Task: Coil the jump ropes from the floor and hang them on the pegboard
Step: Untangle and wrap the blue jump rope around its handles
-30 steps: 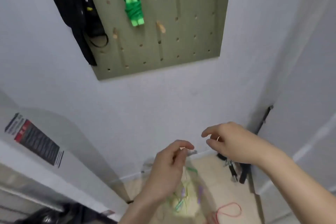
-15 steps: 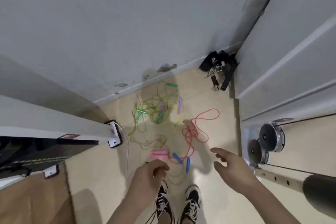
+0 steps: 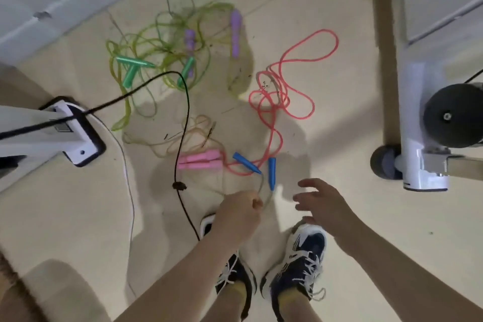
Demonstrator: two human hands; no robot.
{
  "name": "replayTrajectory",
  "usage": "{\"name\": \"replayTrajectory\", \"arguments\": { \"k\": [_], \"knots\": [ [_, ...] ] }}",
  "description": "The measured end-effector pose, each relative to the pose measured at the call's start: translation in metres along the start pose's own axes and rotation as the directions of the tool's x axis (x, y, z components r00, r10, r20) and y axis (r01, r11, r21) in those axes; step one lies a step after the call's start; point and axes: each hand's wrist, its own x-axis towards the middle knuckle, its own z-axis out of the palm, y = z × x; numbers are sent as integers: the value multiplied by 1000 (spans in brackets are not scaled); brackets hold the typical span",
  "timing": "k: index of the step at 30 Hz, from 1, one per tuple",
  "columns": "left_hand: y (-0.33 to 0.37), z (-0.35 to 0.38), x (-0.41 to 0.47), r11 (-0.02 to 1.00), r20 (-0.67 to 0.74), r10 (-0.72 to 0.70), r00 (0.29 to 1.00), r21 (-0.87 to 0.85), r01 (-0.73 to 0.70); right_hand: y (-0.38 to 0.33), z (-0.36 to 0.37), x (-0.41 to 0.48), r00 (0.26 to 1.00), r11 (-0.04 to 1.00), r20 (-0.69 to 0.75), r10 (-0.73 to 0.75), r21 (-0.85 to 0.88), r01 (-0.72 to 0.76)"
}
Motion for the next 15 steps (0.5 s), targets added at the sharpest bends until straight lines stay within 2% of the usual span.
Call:
{"name": "replayTrajectory", "arguments": {
  "k": [5, 7, 10, 12, 14, 15],
  "knots": [
    [-54, 66, 92, 981, -10, -8, 1000, 191, 10, 48, 50, 101, 987, 979, -43, 152, 143, -144],
    [-69, 86, 115, 973, -5, -15, 1000, 231, 16, 63, 65, 131, 980, 968, -14, 197, 164, -192],
    [-77, 111, 131, 993, -32, -27, 999, 117, 31, 70, 88, 155, 983, 965, 71, 172, 189, -182],
    [-75, 122, 129, 996, -29, -84, 996, -31, 83, 68, 97, 154, 985, 984, 134, 106, 130, -124],
    [-66, 118, 114, 958, -1, -150, 989, -246, 145, 62, 95, 140, 991, 989, 118, 64, 128, -79],
    [-59, 110, 103, 944, 2, -145, 989, -301, 139, 54, 90, 130, 995, 979, 87, 49, 194, -65]
  ]
}}
